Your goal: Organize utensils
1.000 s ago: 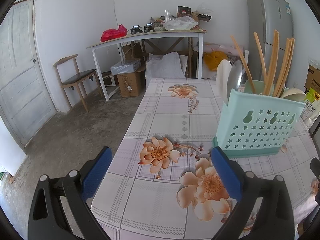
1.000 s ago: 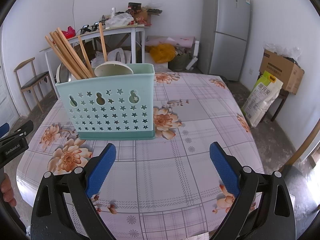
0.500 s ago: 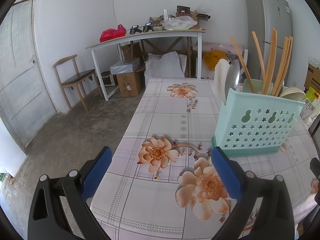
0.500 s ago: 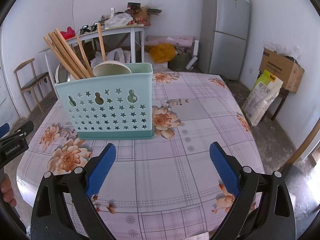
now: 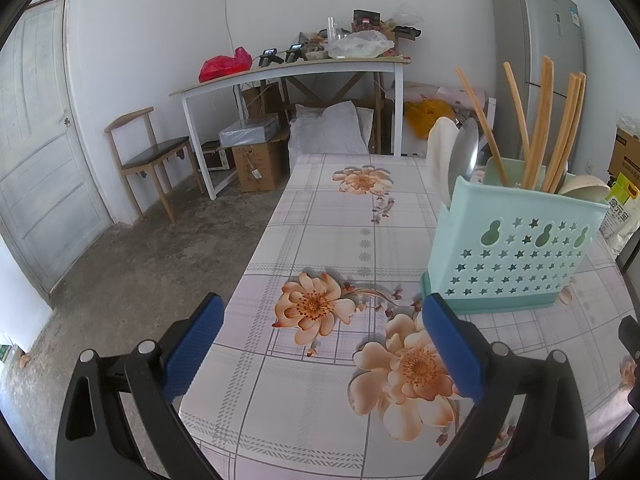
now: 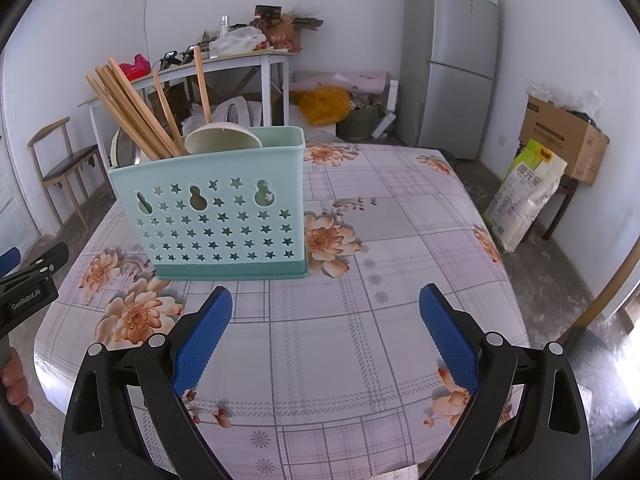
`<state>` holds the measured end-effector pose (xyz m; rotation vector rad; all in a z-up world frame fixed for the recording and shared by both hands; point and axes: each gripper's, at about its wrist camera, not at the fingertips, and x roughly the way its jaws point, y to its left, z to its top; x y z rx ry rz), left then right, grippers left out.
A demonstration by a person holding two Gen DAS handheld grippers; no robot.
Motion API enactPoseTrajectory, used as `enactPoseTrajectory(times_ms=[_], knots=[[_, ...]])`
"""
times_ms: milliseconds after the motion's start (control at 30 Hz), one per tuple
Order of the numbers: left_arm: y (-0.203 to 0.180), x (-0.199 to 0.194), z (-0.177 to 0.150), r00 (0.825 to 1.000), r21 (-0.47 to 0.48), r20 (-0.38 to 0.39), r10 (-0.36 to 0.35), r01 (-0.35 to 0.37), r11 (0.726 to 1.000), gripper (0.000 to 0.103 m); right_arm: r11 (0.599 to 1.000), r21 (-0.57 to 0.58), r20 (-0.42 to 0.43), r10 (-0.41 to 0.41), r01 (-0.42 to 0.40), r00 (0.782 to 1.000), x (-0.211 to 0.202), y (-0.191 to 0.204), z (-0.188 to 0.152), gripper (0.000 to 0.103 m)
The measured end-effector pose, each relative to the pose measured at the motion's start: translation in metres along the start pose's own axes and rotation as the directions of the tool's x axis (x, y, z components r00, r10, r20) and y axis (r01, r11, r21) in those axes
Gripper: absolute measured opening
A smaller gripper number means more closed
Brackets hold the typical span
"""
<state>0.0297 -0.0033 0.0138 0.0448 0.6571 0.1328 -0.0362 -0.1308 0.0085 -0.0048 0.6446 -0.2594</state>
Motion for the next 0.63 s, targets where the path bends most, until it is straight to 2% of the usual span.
enactPoseTrajectory(times_ms=[633], knots=[[-0.0039, -0.0014, -0.0028, 1.0, 0.009, -0.001, -0.004, 0.004, 1.0, 0.097, 1.0, 0.015, 0.0, 0.008, -0.008, 1.0, 0.002, -0.0009, -0.0002, 0.091]])
